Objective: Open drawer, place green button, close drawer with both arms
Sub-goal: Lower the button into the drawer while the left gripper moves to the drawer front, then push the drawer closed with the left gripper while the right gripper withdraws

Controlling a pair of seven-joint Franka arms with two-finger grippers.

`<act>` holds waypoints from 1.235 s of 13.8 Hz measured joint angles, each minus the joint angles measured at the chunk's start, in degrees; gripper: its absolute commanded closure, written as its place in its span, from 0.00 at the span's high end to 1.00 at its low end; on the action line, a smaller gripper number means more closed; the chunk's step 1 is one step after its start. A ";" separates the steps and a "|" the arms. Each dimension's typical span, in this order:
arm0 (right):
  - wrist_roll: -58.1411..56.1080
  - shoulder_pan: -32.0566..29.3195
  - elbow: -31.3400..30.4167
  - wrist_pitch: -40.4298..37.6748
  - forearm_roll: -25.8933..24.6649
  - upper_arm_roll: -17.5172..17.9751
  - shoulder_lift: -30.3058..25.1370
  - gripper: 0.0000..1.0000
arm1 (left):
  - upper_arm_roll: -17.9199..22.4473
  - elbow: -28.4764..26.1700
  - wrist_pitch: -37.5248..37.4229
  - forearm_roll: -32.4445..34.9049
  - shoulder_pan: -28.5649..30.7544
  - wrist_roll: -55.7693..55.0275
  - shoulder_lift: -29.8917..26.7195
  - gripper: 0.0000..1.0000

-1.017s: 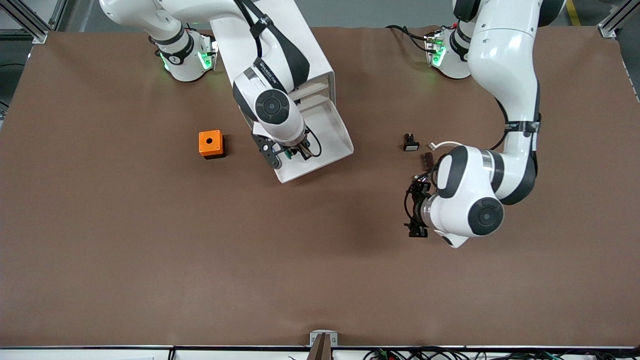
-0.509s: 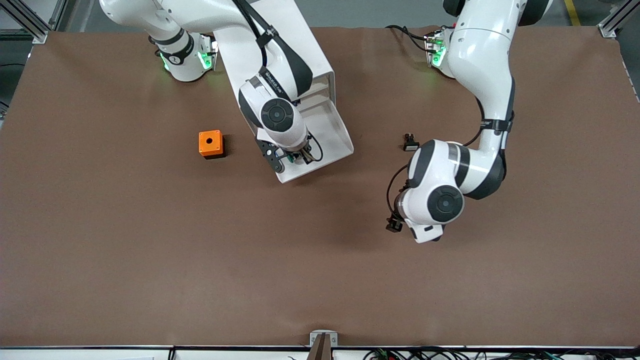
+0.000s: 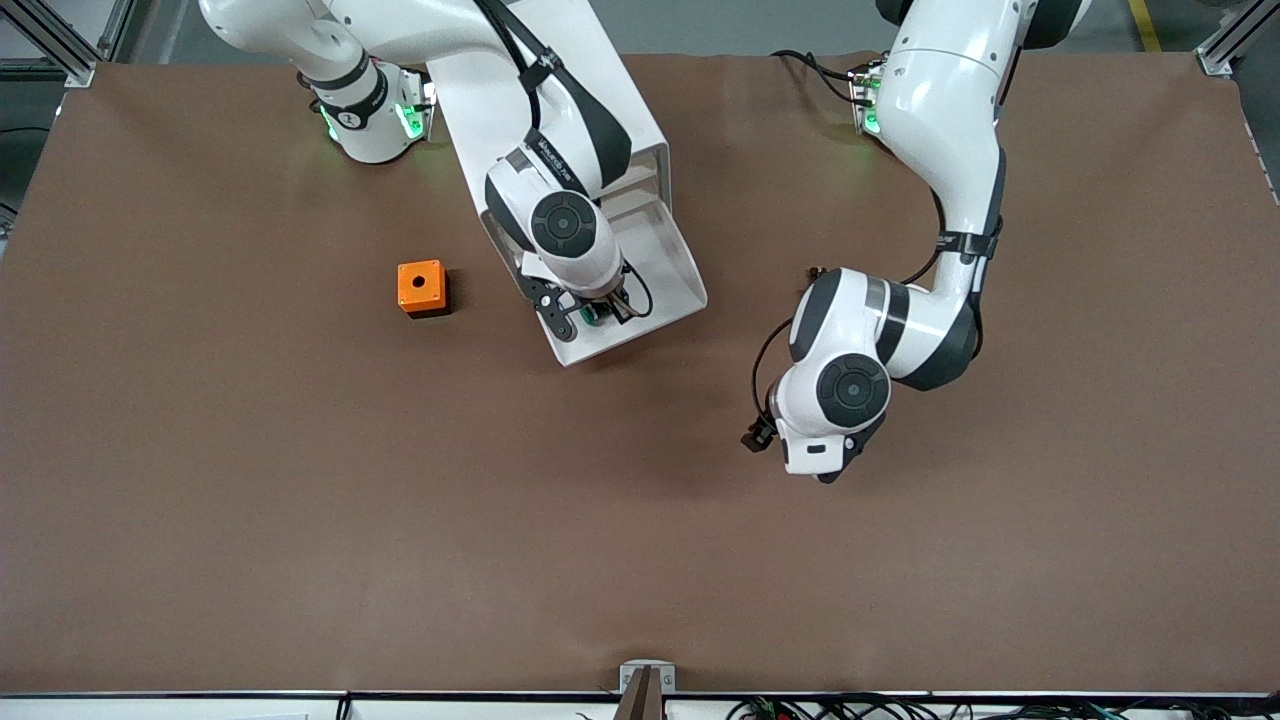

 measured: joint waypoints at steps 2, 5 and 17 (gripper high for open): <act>0.00 0.00 0.01 0.01 0.00 0.00 0.06 1.00 | -1.86 -0.47 2.18 0.00 -0.25 0.79 0.00 1.00; 0.00 -0.02 1.23 -2.21 0.00 -0.29 -0.19 1.00 | -4.67 -2.31 7.04 0.04 -1.62 1.09 0.00 1.00; -22.06 -19.22 21.57 -40.20 0.09 -1.93 -9.35 1.00 | -9.96 -6.31 10.21 0.20 -9.85 2.29 0.03 1.00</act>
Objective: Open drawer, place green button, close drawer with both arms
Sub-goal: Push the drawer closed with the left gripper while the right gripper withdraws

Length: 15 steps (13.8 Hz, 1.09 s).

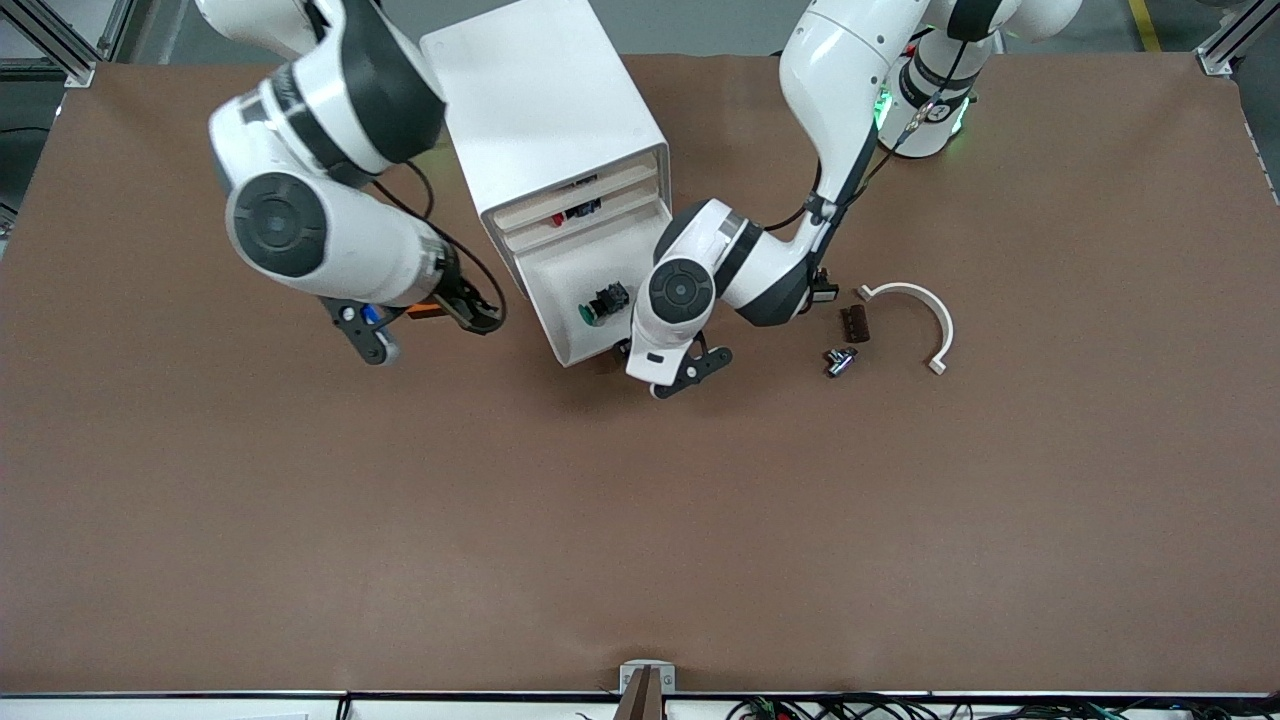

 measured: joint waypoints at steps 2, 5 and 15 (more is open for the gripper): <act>-10.14 -3.24 -1.00 -1.77 -0.01 -0.05 -2.16 1.00 | -0.84 -0.54 0.00 0.00 -0.98 -0.01 0.02 1.00; -28.58 -9.58 -5.90 -1.66 -0.06 -0.21 -6.05 1.00 | -1.20 -2.19 0.01 0.00 -3.99 -1.48 0.02 1.00; -59.06 -20.10 -11.21 1.03 -9.87 -0.38 -11.57 1.00 | -7.48 -2.77 0.10 0.00 -5.56 -7.56 -0.01 1.00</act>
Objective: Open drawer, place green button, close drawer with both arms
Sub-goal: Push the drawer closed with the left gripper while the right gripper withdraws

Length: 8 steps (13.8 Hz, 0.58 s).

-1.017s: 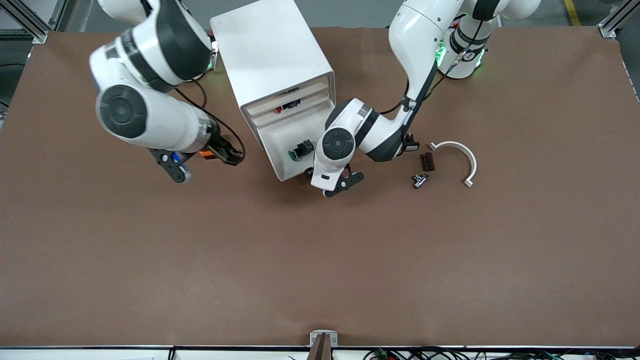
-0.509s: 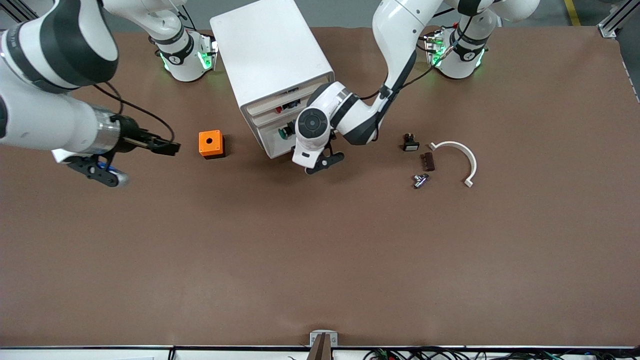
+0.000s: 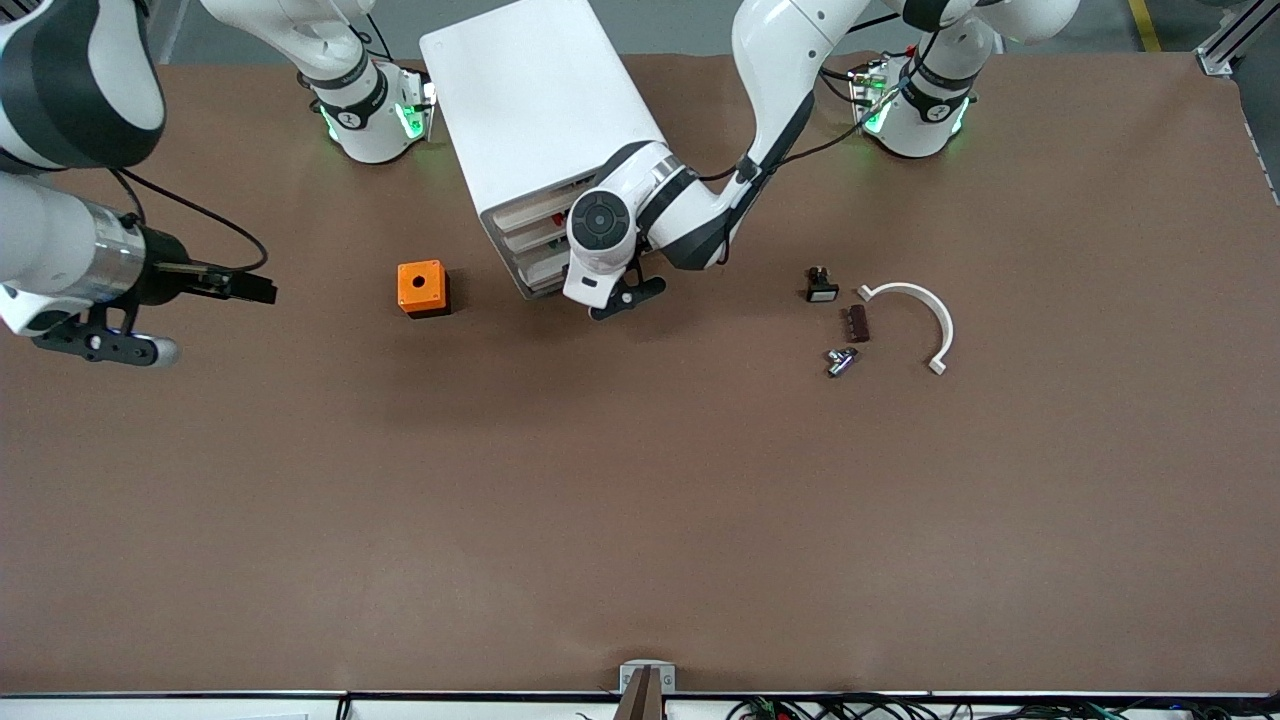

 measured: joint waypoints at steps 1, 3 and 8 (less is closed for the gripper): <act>-0.89 -0.51 -0.43 0.38 -0.38 0.00 -0.71 1.00 | -0.45 0.00 0.01 0.00 0.00 -0.68 0.00 1.00; -1.56 -0.64 -3.26 2.98 -2.09 0.12 -3.24 1.00 | -1.04 -0.10 0.02 0.00 0.00 -1.53 -0.01 1.00; -2.73 -0.63 -12.66 10.24 -3.14 0.68 -10.20 1.00 | -0.90 -0.36 0.03 0.00 0.32 -1.69 0.00 1.00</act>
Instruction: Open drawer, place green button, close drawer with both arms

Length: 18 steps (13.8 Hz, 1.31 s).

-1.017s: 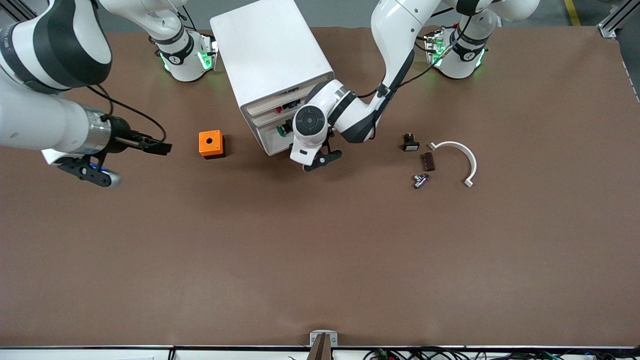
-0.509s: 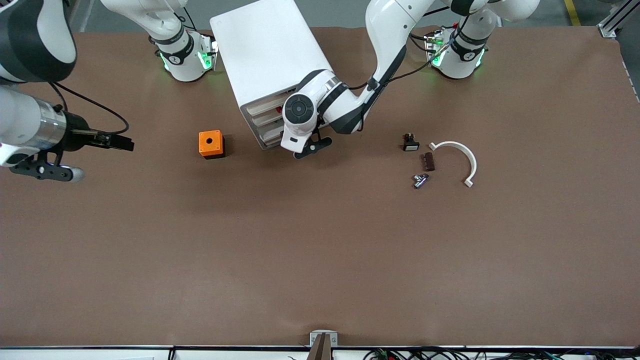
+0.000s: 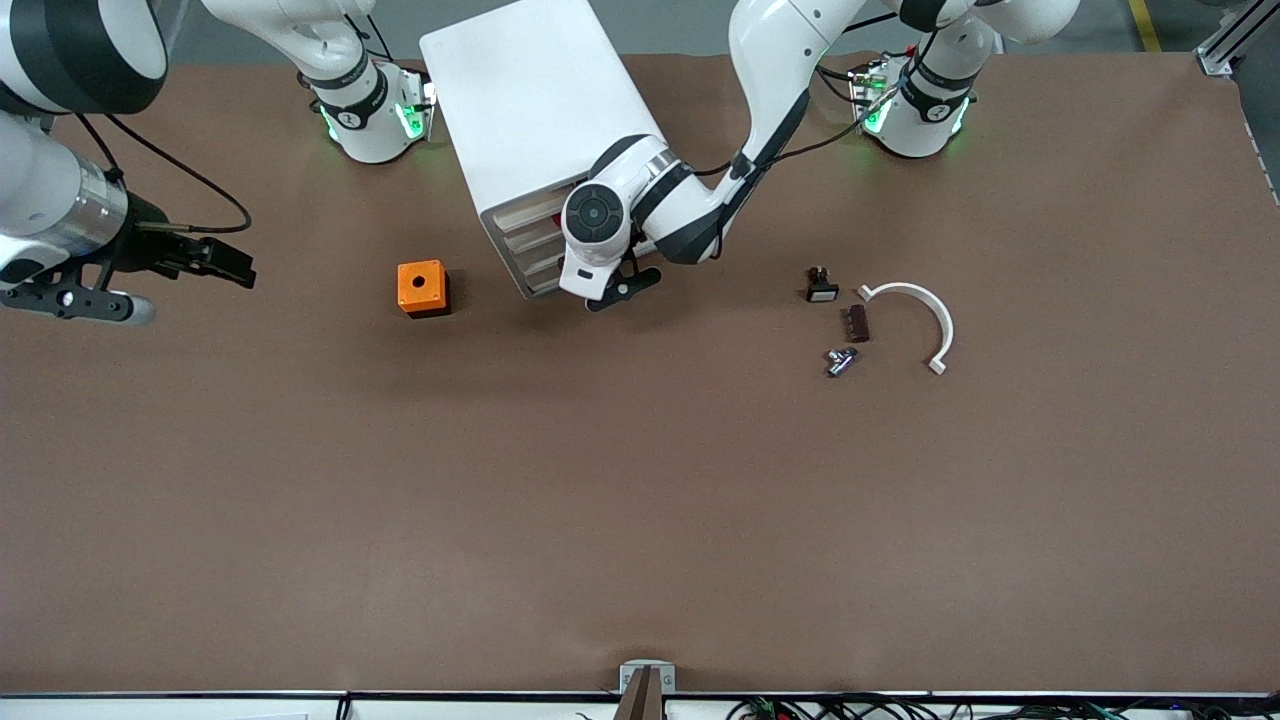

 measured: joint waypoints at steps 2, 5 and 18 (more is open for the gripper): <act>-2.75 -0.26 0.36 0.46 -0.10 -0.35 -0.87 1.00 | 1.35 0.08 0.33 0.06 0.37 0.00 -0.01 1.00; -6.11 -1.43 2.55 -0.22 -0.12 -1.36 -1.54 1.00 | 6.77 1.70 0.68 0.18 0.97 0.09 -0.32 1.00; -6.62 -2.22 12.63 -6.59 -0.10 -1.55 -1.23 1.00 | 17.45 5.32 -9.96 12.91 18.61 11.97 -17.04 1.00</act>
